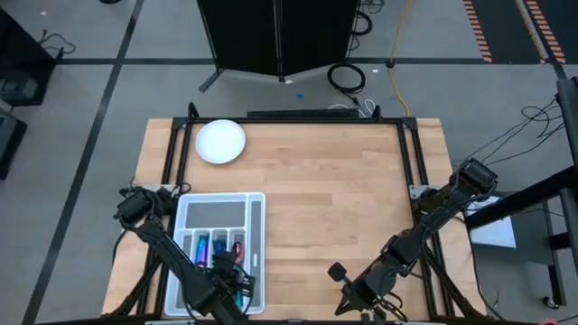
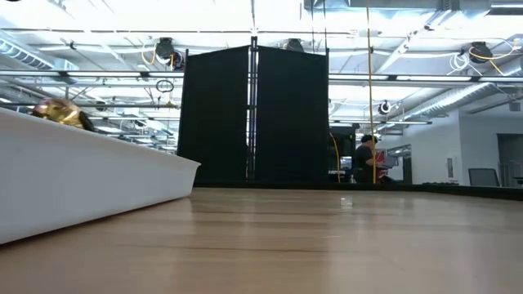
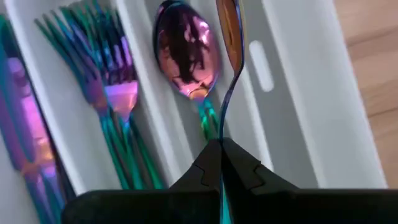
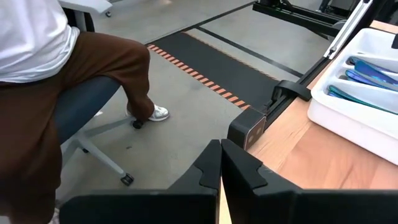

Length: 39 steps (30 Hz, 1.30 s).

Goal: Sort silverware
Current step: Put the iridescent blue spoon in the silverware tray, then return to Home Position

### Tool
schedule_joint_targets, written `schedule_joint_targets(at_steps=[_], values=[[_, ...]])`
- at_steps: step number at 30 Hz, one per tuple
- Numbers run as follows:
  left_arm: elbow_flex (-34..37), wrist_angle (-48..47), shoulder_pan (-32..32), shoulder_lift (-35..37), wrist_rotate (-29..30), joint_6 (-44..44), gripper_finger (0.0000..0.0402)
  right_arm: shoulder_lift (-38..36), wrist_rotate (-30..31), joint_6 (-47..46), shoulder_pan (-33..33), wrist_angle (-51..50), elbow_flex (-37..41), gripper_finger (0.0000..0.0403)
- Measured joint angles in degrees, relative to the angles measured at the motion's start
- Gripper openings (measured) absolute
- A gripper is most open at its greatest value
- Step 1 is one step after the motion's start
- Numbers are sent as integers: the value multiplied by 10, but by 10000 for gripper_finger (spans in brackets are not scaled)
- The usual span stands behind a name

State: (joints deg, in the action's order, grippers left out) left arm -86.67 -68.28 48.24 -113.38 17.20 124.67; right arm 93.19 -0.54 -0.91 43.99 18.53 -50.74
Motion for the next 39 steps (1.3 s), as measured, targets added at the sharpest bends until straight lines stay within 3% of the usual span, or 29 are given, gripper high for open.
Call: schedule_joint_targets(at_steps=[11, 22, 39], values=[[0, -40, 2, -2, -64, 6, 0, 0, 0, -14, 0, -1, 0, 0], [0, 4, -3, -2, -73, -4, 1, 0, 0, -8, 0, 1, 0, 0], [0, 4, -4, -2, -67, -9, 50, 0, 0, 1, 0, 1, 0, 0]])
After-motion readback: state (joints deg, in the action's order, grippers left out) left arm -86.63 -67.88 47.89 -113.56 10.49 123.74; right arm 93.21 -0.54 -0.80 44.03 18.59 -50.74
